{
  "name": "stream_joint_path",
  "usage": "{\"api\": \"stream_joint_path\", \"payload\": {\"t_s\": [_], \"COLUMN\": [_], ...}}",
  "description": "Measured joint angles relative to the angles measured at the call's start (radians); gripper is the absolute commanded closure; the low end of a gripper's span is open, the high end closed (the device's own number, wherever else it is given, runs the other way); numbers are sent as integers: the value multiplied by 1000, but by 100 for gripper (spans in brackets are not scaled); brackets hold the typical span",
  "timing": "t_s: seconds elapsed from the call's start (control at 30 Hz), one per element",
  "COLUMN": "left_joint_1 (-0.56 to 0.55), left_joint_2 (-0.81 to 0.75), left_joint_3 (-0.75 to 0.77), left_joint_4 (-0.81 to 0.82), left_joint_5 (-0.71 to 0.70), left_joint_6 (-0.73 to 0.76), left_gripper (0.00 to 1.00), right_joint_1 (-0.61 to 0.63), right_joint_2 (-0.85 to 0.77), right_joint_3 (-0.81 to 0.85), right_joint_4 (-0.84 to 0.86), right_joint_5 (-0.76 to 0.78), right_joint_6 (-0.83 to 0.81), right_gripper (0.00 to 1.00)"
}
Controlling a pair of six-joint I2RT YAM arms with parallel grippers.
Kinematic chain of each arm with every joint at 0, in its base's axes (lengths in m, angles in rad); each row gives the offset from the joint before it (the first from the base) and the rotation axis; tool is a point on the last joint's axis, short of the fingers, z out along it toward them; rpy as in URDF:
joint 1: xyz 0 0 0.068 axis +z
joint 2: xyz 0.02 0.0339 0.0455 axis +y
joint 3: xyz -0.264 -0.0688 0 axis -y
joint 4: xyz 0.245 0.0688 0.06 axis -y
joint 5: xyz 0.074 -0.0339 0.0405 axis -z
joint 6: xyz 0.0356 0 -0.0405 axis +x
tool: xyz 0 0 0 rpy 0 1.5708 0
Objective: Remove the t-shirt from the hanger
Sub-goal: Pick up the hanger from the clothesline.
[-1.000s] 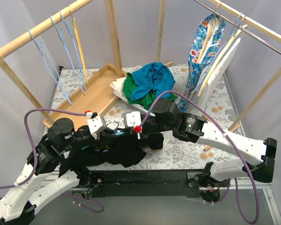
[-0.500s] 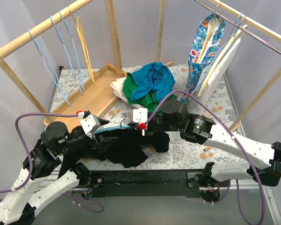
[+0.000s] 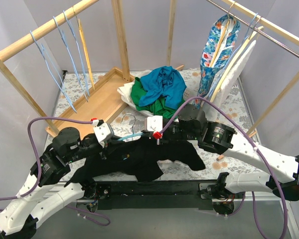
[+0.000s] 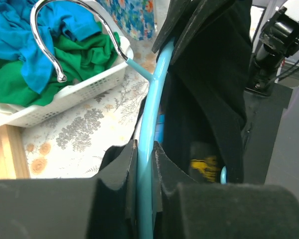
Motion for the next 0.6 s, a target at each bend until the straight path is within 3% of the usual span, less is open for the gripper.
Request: {"api": "stream_joint_path", "payload": {"t_s": [0.23,0.37,0.47,0.6], "left_joint_1": [2,5,4,5], "left_joint_2": [3,3,11,43], "left_joint_3": [-2,-1,1,2], "left_joint_4": [-10,-23,-15,0], "left_joint_5": [10,10,11,14], "left_joint_6": [4,11,16,22], "left_gripper": [100,100,100,100], "right_joint_1": [-1,-8,-8,-3], "right_joint_2": [17,54,77,108], "right_joint_3": [16,56,72,85], "right_joint_4": [-34,-71,-67,-45], "right_joint_5": [-14,-26,-52,-92], "right_joint_6": [7,18,48,72], "right_gripper": [98,64,55,55]}}
